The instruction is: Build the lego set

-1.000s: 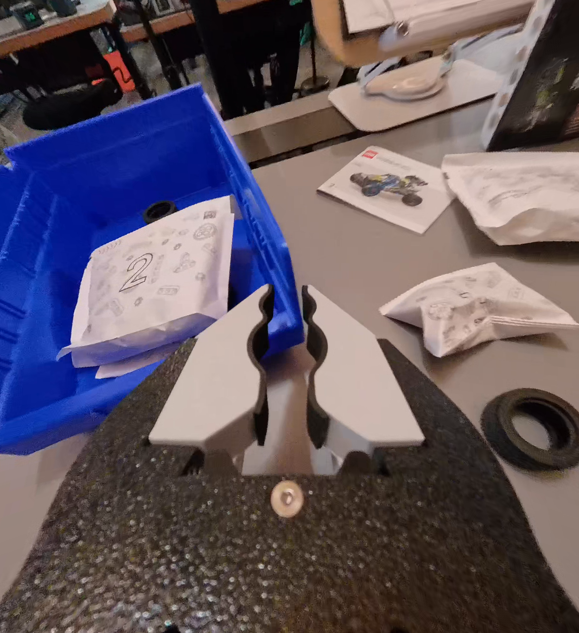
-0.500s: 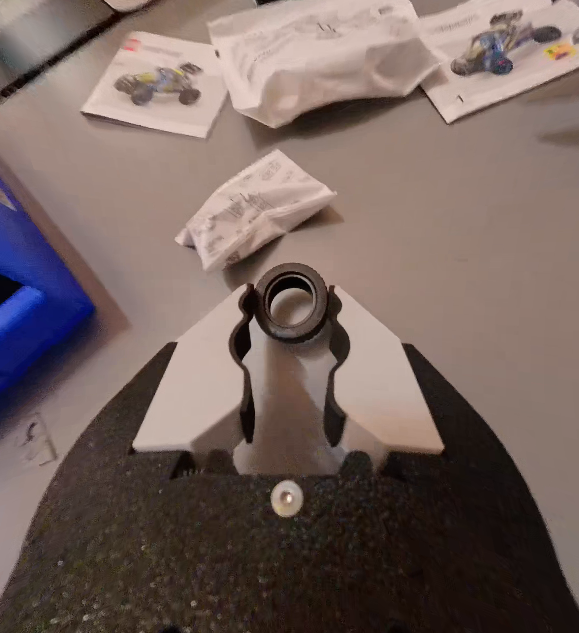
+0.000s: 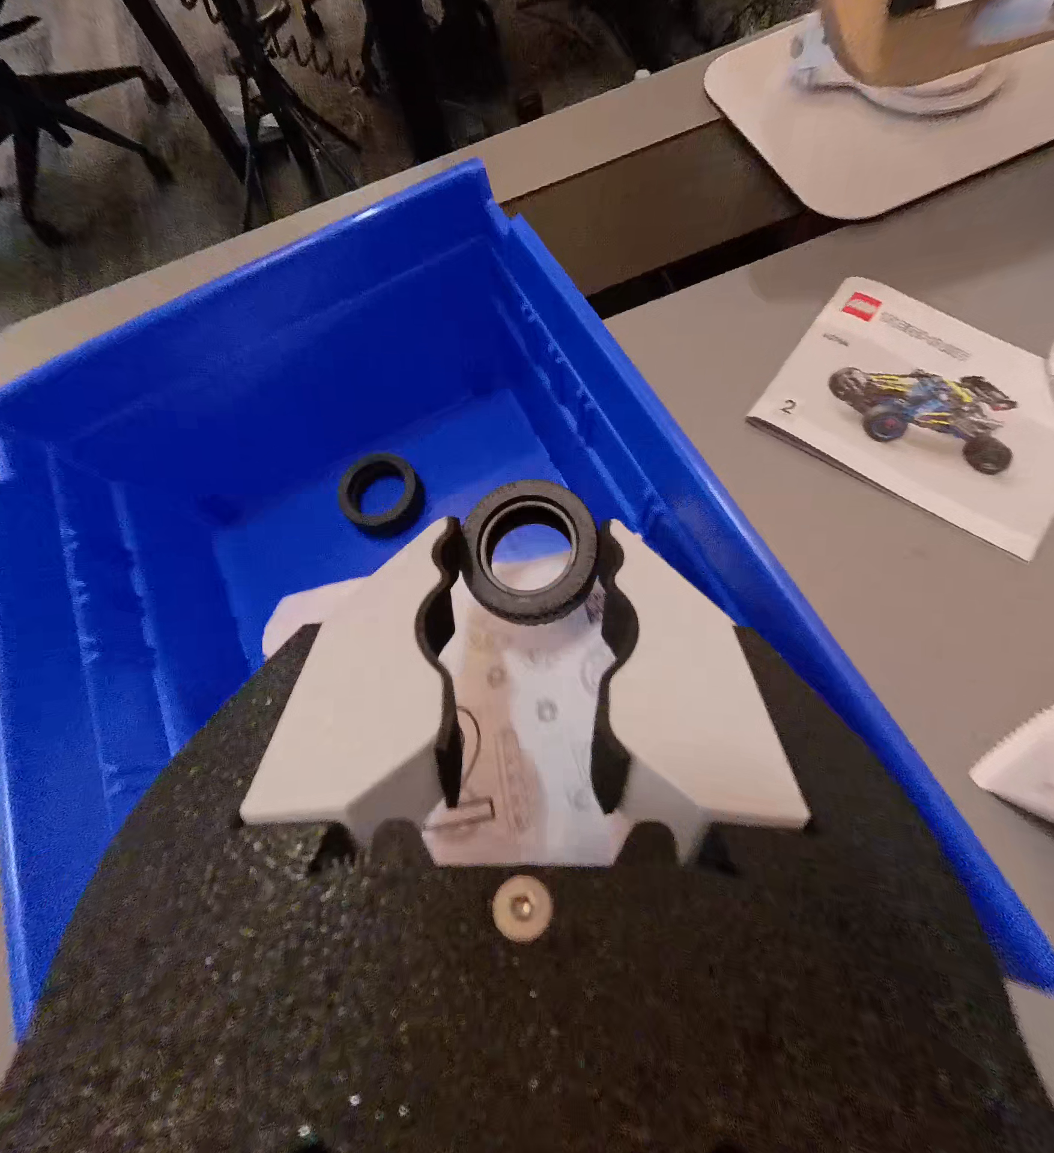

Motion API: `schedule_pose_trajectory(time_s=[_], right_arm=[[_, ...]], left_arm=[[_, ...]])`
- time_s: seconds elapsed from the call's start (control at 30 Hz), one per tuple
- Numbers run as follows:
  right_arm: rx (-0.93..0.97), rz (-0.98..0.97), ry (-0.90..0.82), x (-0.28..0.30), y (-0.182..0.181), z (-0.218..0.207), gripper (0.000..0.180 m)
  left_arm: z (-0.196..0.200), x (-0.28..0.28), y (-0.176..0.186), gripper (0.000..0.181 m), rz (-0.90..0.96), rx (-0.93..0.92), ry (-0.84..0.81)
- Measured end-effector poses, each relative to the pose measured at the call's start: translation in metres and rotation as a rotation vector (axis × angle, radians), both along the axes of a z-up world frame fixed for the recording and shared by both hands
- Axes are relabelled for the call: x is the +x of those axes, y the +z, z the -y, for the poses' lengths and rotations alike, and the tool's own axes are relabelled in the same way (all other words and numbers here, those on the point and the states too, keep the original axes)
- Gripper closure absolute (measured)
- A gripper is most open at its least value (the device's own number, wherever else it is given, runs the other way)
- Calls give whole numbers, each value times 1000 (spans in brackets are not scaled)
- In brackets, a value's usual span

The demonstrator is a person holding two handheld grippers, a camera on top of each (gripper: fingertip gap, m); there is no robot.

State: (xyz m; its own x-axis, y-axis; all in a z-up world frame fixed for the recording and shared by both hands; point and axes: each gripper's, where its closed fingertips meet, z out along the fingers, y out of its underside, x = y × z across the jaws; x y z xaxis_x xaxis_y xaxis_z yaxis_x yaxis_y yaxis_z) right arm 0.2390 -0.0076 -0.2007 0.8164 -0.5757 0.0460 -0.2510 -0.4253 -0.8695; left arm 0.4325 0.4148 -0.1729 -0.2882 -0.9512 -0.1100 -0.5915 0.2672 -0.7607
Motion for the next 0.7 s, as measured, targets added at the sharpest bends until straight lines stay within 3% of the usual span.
schedule_pose_trajectory(time_s=[0.17, 0.23, 0.3, 0.4, 0.47, 0.53, 0.57, 0.7], right_arm=[[-39, -19, -78, -1, -8, 29, 154], [-62, -42, -117, -1, -13, 44, 147], [-70, -53, -133, -2, -14, 54, 143], [-108, -1, -136, 7, -16, 60, 149], [-125, 34, -68, 15, -22, 50, 145], [-144, 34, 14, 19, -31, 36, 130], [-164, 26, 45, 21, -37, 30, 125], [-206, -33, 149, 14, -51, 17, 160]], left_arm=[[4, 50, -17, 135, -43, -9, -12], [-2, 58, -13, 128, -35, -10, 54], [-12, 56, 15, 120, 100, 26, 150], [-4, 27, 79, 129, 331, 0, 219], [29, -5, 115, 138, 450, -9, 152], [91, -42, 124, 158, 444, -30, -40], [131, -64, 116, 158, 385, -43, -180], [261, -156, 39, 154, 18, -123, -624]])
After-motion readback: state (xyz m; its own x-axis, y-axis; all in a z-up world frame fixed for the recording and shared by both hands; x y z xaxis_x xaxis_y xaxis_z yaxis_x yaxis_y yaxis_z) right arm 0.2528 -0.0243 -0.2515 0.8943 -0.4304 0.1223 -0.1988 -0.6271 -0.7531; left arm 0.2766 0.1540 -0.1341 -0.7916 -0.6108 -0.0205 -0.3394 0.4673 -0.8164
